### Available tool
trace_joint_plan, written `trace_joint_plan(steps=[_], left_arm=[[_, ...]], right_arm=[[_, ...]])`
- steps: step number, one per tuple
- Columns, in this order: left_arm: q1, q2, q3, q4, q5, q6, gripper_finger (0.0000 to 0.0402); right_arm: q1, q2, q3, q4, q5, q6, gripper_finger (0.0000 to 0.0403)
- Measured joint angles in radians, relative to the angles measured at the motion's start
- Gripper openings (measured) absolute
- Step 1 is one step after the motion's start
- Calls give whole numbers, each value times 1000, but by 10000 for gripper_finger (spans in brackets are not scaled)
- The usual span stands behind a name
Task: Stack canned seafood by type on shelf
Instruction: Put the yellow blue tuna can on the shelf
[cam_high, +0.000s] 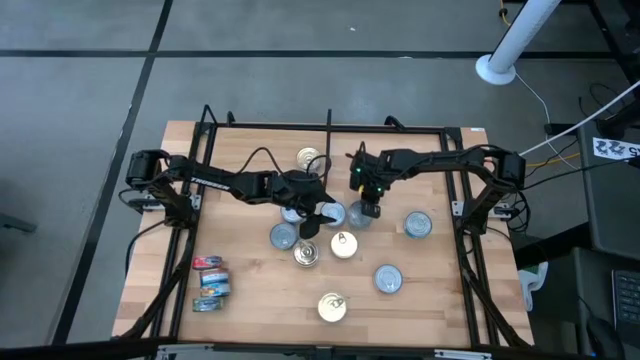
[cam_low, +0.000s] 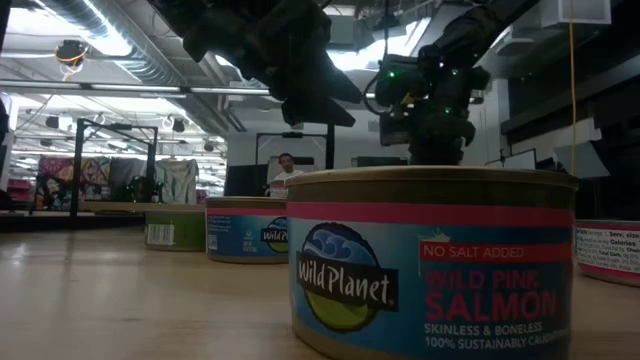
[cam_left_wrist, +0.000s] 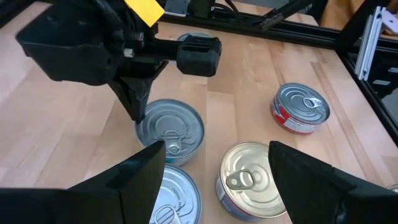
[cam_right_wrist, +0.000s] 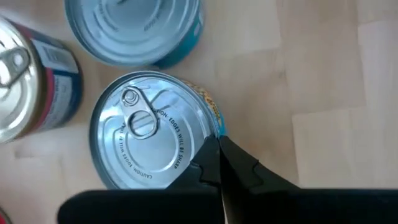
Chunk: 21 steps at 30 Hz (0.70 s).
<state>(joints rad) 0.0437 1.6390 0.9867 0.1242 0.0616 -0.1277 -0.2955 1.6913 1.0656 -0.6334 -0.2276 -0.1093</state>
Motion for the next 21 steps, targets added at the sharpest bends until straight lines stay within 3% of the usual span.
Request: trace_joint_plan(steps=[8, 14, 21], left_arm=[[0, 0, 0, 0, -9, -17, 280], [1, 0, 0, -8, -92, -134, 280], [1, 33, 0, 3, -95, -291, 280]], right_arm=[[0, 0, 53, -47, -2, -1, 0], [0, -2, 62, -50, 0, -1, 0], [0, -2, 62, -50, 0, -4, 0]])
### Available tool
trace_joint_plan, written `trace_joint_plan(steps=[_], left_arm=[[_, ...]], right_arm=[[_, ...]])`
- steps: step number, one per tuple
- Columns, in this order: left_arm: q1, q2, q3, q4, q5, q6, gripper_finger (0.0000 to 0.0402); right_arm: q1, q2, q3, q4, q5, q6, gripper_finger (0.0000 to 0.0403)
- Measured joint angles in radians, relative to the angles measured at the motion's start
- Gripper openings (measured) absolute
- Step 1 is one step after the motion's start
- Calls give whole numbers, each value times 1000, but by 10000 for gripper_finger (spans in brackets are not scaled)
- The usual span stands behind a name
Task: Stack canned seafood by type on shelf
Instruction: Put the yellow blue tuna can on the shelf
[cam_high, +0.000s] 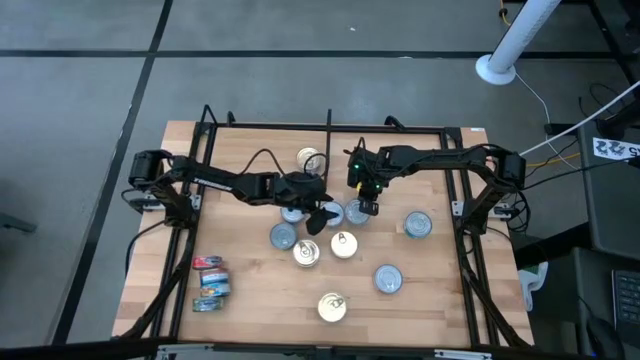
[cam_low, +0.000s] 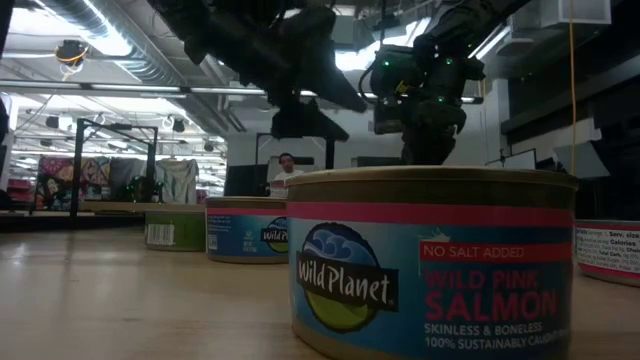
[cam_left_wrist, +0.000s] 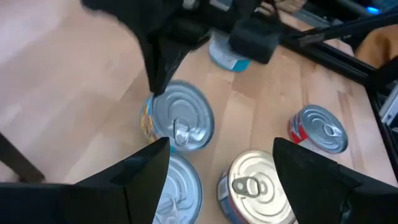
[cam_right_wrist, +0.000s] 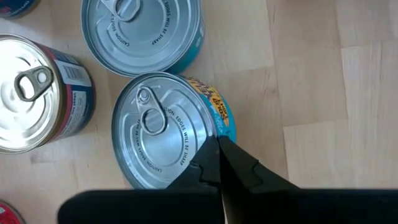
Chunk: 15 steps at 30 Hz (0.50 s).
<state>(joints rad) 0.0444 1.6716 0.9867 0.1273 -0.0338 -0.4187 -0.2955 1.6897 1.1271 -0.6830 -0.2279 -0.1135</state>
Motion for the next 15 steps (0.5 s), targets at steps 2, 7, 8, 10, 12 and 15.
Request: trace_joint_plan(steps=[2, 7, 8, 10, 12, 15], left_arm=[[0, 28, 0, 21, 0, -37, 280], [9, 91, 0, 106, 0, -113, 280], [13, 102, 0, 116, -1, -127, 280], [21, 118, 0, 135, -1, -146, 280], [28, 132, 0, 158, -1, -152, 280], [39, 148, 0, 156, -1, -155, 280]], right_arm=[[0, 0, 0, 1, 0, 0, 0], [0, 0, 0, 2, 0, 0, 0], [0, 0, 0, 1, 0, 0, 0], [0, 0, 0, 3, 0, -4, 0], [0, 0, 0, 4, 0, -20, 0], [2, -1, 0, 8, 0, -23, 0]])
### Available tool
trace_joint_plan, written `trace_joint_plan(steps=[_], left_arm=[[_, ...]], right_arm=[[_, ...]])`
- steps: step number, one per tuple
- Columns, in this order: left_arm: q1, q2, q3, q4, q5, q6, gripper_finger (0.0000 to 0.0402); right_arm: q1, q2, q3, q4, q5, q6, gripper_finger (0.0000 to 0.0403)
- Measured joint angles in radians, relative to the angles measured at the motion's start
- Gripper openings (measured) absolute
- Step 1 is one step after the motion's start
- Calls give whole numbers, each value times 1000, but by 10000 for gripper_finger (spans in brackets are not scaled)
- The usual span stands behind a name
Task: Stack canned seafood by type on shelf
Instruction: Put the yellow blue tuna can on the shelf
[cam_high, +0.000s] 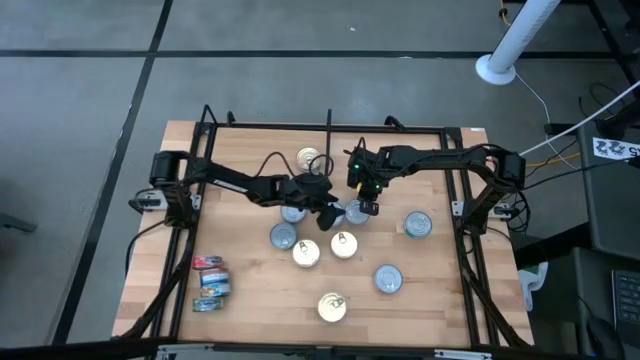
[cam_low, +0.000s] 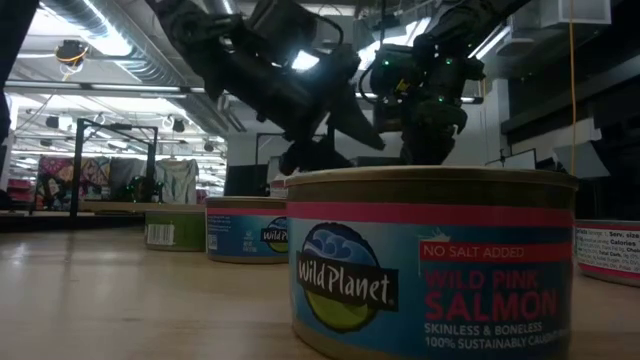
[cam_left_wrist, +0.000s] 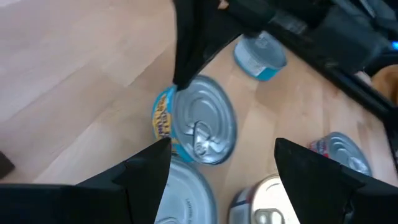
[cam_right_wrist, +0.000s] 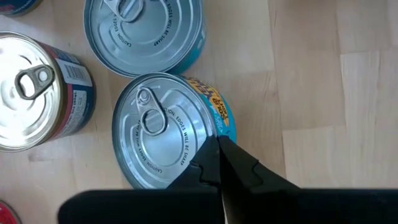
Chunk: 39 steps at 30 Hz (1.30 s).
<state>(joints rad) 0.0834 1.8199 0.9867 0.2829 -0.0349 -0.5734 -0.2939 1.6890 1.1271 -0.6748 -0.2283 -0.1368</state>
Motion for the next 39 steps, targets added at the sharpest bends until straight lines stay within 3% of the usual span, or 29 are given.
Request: trace_joint_plan(steps=[26, 39], left_arm=[[8, 25, 0, -28, -33, -120, 280], [-3, 67, 1, 1, -21, -138, 280]], right_arm=[[1, 0, 0, 55, -53, -33, 0], [106, -1, 0, 87, -5, -55, 0]])
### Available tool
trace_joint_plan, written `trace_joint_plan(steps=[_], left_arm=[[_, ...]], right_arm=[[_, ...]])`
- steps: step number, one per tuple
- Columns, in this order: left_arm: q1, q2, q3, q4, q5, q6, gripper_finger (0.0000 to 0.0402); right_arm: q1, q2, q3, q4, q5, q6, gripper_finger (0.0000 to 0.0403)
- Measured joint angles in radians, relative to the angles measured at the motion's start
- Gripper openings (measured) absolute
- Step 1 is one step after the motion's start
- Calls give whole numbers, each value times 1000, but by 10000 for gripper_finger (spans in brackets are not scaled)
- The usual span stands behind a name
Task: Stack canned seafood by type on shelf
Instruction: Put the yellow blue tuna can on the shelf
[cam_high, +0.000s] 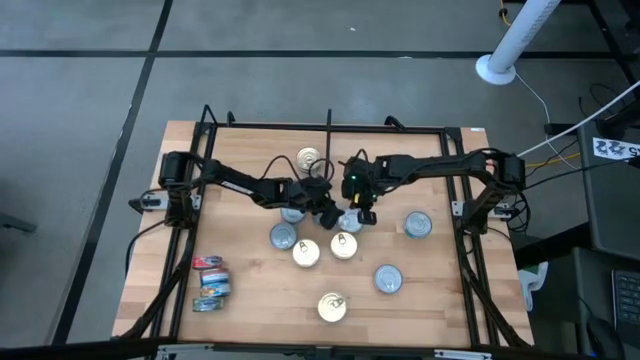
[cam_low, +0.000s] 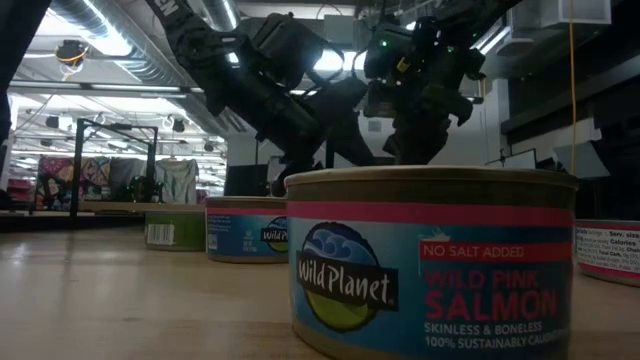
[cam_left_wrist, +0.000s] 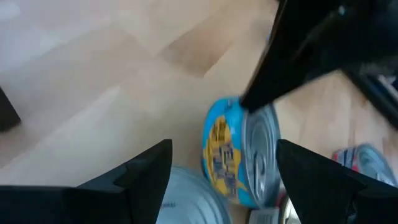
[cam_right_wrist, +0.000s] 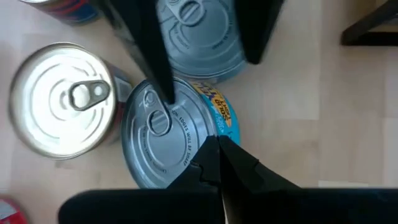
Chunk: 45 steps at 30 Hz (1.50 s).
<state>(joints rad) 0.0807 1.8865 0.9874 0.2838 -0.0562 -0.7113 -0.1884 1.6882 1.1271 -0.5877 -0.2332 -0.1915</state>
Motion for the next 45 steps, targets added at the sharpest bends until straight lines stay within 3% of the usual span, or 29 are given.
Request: trace_joint_plan(steps=[4, 26, 45], left_arm=[[-13, 11, 0, 19, 3, 3, 280], [-18, 21, 0, 43, 6, 31, 280], [-18, 21, 0, 32, 127, 29, 280]], right_arm=[[24, 0, 0, 4, 60, 0, 0], [60, -3, 0, 60, 42, -1, 0], [119, -4, 0, 117, 111, -65, 0]])
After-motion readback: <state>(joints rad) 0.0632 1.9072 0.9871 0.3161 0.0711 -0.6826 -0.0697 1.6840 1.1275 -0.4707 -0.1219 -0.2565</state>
